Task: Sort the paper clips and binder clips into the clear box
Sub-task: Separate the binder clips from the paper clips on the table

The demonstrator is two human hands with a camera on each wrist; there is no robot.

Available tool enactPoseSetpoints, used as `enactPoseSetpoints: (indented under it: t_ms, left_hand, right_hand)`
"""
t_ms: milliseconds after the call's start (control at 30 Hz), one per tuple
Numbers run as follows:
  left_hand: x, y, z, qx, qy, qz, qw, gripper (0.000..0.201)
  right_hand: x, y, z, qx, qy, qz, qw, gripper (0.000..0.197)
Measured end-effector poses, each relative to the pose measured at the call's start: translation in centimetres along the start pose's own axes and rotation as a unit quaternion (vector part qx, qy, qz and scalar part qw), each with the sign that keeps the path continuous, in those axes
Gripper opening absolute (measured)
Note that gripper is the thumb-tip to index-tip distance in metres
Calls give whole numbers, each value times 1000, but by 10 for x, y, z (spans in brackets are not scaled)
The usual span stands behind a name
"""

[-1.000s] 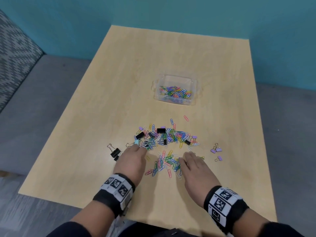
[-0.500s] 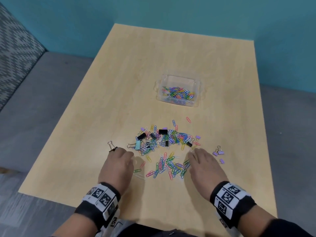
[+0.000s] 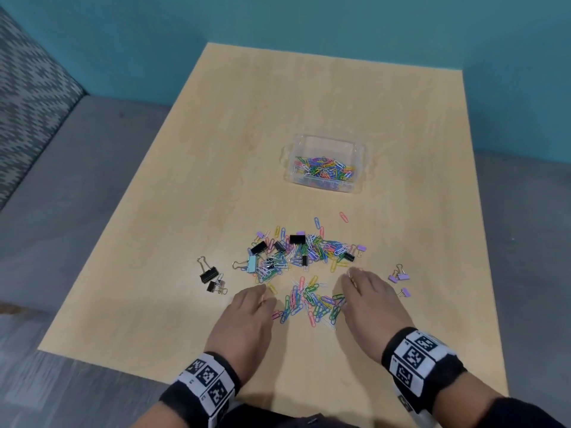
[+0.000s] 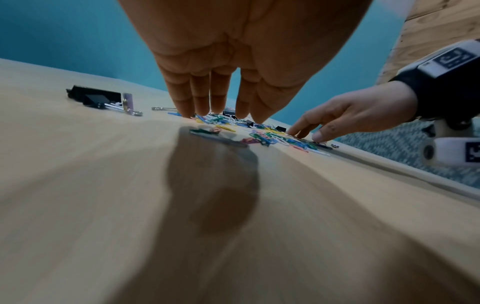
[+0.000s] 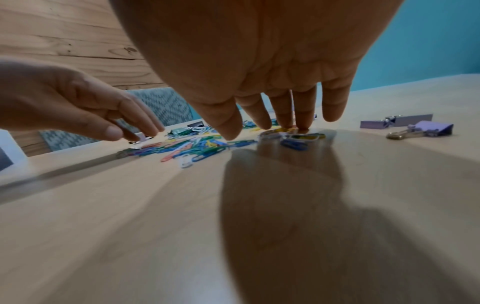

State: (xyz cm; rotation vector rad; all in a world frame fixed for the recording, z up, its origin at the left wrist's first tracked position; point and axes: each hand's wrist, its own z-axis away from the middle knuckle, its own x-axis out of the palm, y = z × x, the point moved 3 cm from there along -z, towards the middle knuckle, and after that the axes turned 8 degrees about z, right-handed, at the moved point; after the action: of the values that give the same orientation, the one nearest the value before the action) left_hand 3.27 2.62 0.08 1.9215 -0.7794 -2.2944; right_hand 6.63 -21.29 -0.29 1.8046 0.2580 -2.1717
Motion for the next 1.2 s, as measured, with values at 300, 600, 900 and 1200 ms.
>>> enactPoseSetpoints:
  t_ms: [300,600,900,1200]
  left_hand:
    - [27,-7,-13,43,-57,-32,997,44]
    - [27,-13,-20,44,-58,-55,996,52]
    - [25,-21,-21,1,-43,-31,999,49]
    - [-14,-37,-39,-100,82,20,991,34]
  right_hand:
    - [11,-14,9,-37,-4,-13,999,54]
    - [15,-20,13,-60,-10,-40,997,51]
    - [17,-22,14,-67,-8,-34,997,51]
    - [18,-22,14,-72,-22,-26,997,51]
